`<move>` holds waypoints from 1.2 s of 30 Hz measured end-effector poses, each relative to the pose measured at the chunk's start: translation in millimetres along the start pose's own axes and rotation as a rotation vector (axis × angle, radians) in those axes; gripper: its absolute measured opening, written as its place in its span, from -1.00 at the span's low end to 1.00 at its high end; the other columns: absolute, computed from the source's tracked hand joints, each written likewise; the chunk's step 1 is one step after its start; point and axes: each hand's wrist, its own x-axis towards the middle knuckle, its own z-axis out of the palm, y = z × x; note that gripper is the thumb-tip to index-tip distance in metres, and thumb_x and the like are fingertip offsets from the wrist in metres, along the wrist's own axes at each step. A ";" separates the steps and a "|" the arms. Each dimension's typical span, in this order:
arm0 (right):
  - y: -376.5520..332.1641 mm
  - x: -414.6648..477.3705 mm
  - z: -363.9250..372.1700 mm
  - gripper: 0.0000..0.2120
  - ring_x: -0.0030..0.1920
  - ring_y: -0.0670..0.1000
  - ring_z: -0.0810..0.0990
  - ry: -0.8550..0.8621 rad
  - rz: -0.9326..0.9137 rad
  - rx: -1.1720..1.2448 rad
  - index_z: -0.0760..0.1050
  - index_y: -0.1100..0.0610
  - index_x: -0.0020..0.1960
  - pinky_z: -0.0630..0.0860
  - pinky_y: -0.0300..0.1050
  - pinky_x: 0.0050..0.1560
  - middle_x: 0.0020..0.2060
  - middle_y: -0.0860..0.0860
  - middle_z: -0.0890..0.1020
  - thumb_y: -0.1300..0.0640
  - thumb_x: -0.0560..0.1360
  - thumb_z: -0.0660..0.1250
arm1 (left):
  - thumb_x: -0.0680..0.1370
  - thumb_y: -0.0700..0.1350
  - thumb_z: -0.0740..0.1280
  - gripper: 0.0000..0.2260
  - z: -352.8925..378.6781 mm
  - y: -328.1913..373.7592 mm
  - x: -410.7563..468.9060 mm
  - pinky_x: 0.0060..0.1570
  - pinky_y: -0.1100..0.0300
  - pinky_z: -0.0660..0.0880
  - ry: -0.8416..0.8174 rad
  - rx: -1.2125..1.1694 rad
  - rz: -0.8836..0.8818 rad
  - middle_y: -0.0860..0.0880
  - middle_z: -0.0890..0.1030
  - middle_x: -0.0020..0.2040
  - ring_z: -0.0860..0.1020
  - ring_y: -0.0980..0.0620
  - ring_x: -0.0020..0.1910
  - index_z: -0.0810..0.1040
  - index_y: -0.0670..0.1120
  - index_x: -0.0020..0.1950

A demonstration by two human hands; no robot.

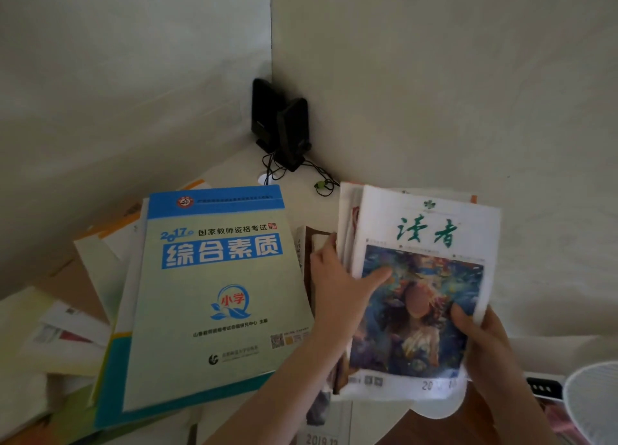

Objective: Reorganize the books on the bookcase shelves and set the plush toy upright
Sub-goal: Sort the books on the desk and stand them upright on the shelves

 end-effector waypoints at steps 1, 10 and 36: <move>-2.1 -0.8 0.8 -0.79 -0.26 0.04 0.70 0.009 -0.010 0.034 0.52 0.20 0.04 0.63 -0.08 -0.34 -0.23 0.06 0.71 0.32 0.42 0.26 | 0.30 0.03 0.56 -0.24 -4.5 9.1 2.4 0.14 0.27 0.42 -0.013 -0.030 0.029 -0.08 0.36 0.32 0.44 0.04 0.19 0.29 -0.05 0.40; -12.3 15.5 19.5 -0.31 -0.05 0.02 0.69 -0.013 -0.218 -0.216 0.49 0.13 0.16 0.62 -0.18 -0.17 -0.06 -0.01 0.70 -0.12 0.14 0.61 | 0.39 -0.24 0.49 -0.50 -27.2 18.7 3.5 -0.19 0.51 0.43 -0.237 -0.049 0.372 0.16 0.46 -0.05 0.46 0.46 -0.14 0.27 0.13 0.07; -120.1 -28.7 75.8 -0.22 0.06 -0.34 0.45 0.034 -0.739 -0.818 0.23 -0.49 0.30 0.48 -0.53 -0.06 0.05 -0.10 0.39 0.27 0.42 0.41 | 0.52 -0.12 0.37 -0.38 -75.6 92.3 -1.7 0.34 0.42 0.19 0.077 0.025 0.853 0.21 0.20 0.48 0.25 0.31 0.41 0.16 -0.01 0.52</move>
